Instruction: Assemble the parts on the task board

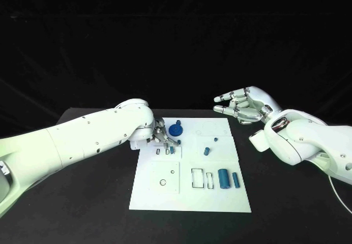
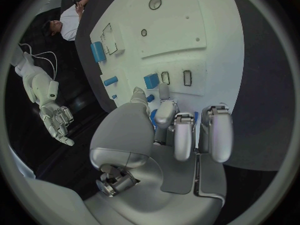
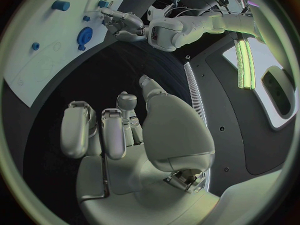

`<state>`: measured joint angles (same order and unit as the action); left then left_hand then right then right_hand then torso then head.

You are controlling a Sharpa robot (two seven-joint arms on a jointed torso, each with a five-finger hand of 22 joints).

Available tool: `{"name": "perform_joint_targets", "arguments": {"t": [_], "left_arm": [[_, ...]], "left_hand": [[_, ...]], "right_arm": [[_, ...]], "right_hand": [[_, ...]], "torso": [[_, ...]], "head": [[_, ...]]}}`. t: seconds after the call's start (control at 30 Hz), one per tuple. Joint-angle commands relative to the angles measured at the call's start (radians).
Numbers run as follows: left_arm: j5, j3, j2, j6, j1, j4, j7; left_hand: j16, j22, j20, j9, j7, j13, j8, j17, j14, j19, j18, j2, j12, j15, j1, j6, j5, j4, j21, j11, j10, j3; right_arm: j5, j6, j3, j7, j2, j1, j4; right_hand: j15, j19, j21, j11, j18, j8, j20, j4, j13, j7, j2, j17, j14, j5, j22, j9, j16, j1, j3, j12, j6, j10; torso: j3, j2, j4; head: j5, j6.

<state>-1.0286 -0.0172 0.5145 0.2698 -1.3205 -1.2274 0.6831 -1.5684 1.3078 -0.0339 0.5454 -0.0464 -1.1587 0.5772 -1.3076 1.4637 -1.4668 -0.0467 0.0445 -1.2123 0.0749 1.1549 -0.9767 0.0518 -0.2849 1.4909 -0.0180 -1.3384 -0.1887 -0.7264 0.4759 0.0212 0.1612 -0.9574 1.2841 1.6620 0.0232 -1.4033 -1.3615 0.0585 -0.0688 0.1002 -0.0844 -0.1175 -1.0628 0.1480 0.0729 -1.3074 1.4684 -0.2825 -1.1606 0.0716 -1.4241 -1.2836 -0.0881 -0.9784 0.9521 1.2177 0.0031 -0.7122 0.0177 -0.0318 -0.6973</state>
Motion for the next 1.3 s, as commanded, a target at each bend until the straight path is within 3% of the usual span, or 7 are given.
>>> {"name": "perform_joint_targets", "arguments": {"t": [0.03,1.3], "left_arm": [[-0.008,0.000,-0.004,0.047,-0.001,0.001,0.001],[0.001,-0.001,-0.037,0.074,0.000,0.024,-0.013]], "left_hand": [[-0.002,0.136,0.006,0.002,0.002,-0.001,0.007,-0.263,0.107,-0.048,0.017,0.004,-0.004,0.007,0.001,0.009,-0.003,-0.002,0.004,-0.006,-0.003,-0.006],[-0.002,0.143,0.008,0.058,0.005,-0.009,0.032,-0.263,0.107,-0.049,0.018,0.047,-0.009,0.010,0.084,0.030,-0.003,0.016,0.008,-0.008,-0.007,0.005]], "right_arm": [[-0.001,-0.021,0.000,-0.005,0.003,0.000,-0.002],[-0.005,-0.041,0.001,-0.014,0.015,-0.001,-0.007]], "right_hand": [[-0.005,0.008,0.005,0.002,-0.014,0.003,0.000,-0.001,0.001,0.001,-0.012,-0.047,0.053,-0.003,0.001,0.000,0.005,-0.001,0.006,0.007,-0.004,-0.006],[-0.004,0.010,0.007,0.001,-0.014,0.006,0.000,0.000,0.001,0.000,-0.020,-0.044,0.052,-0.004,0.004,0.001,0.008,-0.006,0.006,0.005,-0.002,-0.005]], "torso": [[0.0000,0.000,0.0006],[-0.0002,-0.001,0.0009]], "head": [[0.000,0.000],[0.003,-0.008]]}}
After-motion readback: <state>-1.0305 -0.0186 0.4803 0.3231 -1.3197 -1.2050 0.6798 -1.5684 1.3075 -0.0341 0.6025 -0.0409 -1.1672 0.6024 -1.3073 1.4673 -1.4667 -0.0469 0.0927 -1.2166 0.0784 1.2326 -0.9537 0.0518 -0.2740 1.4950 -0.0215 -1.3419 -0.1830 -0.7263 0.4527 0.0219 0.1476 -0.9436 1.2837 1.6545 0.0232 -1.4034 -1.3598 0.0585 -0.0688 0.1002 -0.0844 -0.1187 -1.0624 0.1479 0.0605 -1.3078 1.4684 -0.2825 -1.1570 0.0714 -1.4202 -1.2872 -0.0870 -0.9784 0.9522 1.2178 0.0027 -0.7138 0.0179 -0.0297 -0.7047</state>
